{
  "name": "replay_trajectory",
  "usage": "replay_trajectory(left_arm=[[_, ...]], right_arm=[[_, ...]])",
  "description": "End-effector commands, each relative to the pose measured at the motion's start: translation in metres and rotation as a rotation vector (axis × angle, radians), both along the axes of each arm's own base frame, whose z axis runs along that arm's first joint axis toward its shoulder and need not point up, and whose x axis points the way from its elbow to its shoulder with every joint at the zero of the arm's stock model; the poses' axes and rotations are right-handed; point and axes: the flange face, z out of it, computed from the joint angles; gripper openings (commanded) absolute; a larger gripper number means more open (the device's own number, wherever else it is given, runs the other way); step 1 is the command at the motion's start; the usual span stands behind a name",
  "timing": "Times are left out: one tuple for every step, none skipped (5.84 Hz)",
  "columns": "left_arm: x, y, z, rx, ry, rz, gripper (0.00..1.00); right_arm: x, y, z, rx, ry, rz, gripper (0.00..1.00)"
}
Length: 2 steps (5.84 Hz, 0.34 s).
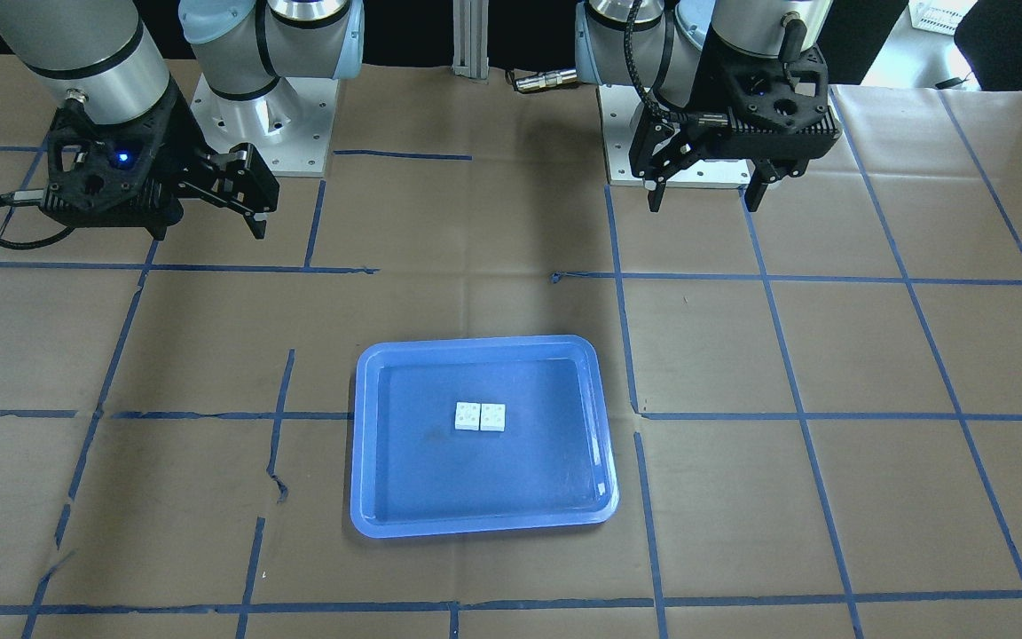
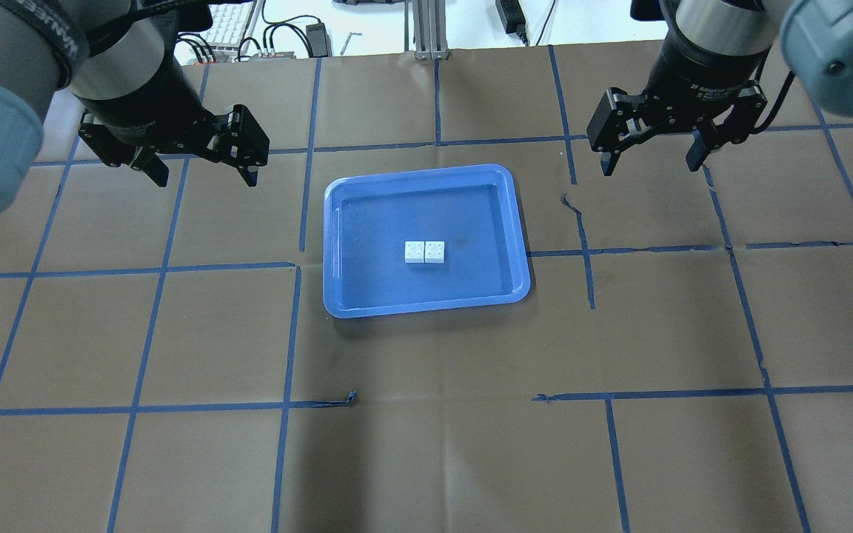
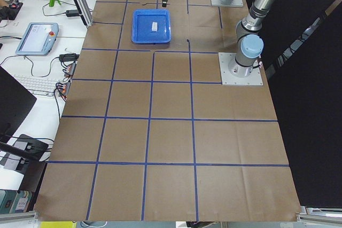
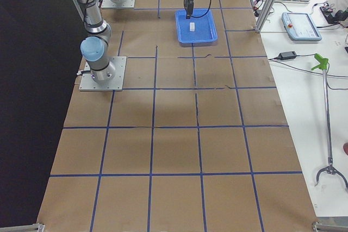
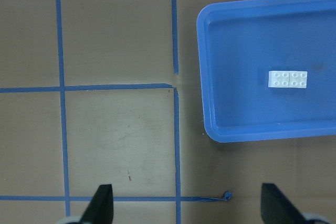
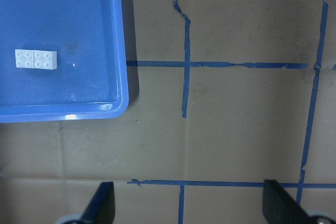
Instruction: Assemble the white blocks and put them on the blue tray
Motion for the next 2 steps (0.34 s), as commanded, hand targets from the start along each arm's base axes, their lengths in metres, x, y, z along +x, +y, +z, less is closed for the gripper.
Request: replay_trajectory(left_arm=[[0.0000, 0.0000, 0.0000, 0.000, 0.000, 0.000, 1.00], [0.0000, 0.0000, 0.0000, 0.000, 0.000, 0.000, 1.00]], right_arm=[[0.0000, 0.0003, -0.0006, 0.002, 0.000, 0.000, 1.00], [0.0000, -0.0002, -0.0019, 0.004, 0.000, 0.001, 1.00]])
